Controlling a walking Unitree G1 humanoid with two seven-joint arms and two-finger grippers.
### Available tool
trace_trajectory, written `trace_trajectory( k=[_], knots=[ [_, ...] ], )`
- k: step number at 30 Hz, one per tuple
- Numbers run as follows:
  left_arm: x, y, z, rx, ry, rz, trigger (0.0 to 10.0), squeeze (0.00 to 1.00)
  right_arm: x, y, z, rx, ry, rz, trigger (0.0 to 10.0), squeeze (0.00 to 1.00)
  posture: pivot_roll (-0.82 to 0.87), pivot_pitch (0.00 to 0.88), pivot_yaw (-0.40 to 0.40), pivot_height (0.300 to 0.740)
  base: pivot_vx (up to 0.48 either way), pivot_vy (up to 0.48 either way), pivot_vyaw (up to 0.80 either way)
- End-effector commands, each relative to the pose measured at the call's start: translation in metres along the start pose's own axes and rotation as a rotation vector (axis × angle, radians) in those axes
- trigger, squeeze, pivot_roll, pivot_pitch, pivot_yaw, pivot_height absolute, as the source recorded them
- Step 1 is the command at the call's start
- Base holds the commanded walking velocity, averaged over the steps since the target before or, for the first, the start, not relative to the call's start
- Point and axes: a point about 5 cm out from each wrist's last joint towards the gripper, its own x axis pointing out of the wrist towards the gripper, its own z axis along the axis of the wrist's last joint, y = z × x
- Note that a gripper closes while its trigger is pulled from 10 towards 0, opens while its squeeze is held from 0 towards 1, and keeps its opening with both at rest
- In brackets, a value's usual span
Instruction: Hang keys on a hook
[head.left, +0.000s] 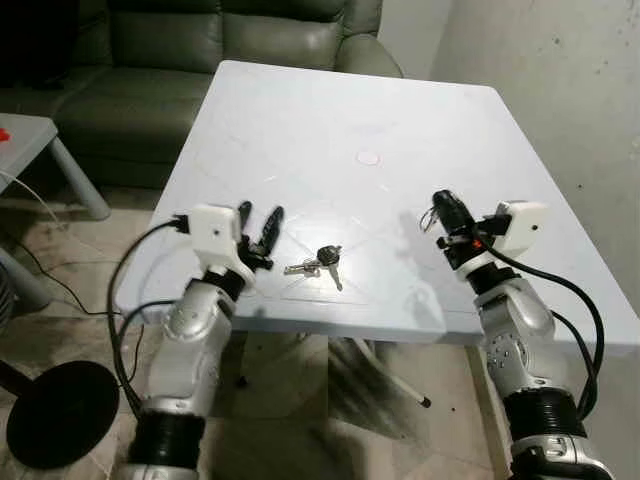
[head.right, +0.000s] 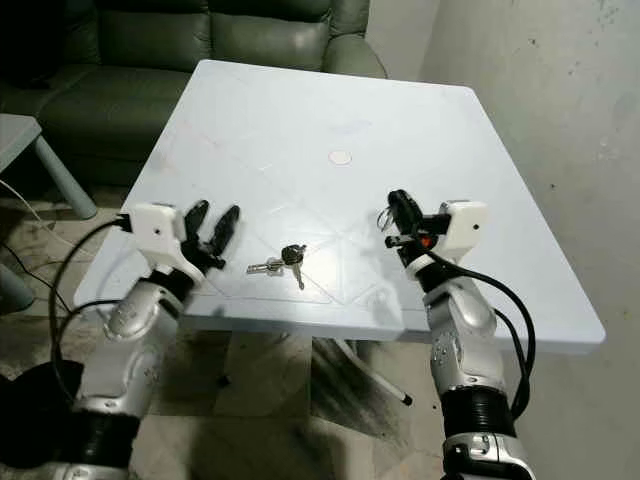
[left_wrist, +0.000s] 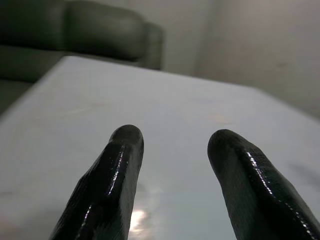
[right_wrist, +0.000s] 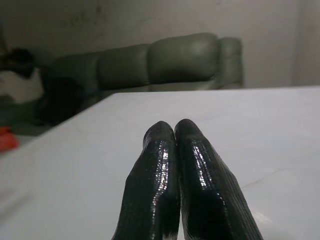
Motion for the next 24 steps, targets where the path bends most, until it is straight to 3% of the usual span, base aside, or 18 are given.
trace_trajectory(
  k=[1, 7, 8, 11, 24],
  knots=[
    [-0.002, 0.013, -0.002, 0.011, 0.021, 0.057, 10.0, 0.00, -0.004, -0.005, 0.004, -0.048, -0.012, -0.026, 10.0, 0.00, 0.00, 0.050, -0.063, 0.740, 0.000, 0.000, 0.00],
    [-0.002, 0.035, 0.002, 0.041, 0.017, 0.136, 10.0, 0.00, -0.006, 0.005, -0.002, -0.091, 0.026, -0.038, 10.0, 0.00, 0.00, 0.038, -0.063, 0.740, 0.000, 0.000, 0.00],
    [-0.005, 0.037, -0.004, 0.015, 0.036, 0.140, 10.0, 0.00, -0.006, 0.005, -0.012, -0.178, 0.084, -0.058, 10.0, 0.00, -0.01, 0.029, -0.060, 0.740, 0.000, 0.000, 0.00],
    [-0.006, 0.036, -0.012, 0.057, 0.067, 0.149, 10.0, 0.00, -0.010, 0.006, -0.023, -0.176, 0.121, -0.083, 10.0, 0.00, -0.01, 0.024, -0.055, 0.740, 0.000, 0.000, 0.00],
    [-0.002, 0.048, -0.016, 0.038, 0.082, 0.229, 10.0, 0.00, -0.010, 0.016, -0.034, -0.168, 0.167, -0.133, 10.0, 0.00, -0.01, 0.023, -0.045, 0.740, 0.000, 0.000, -0.04]
  ],
)
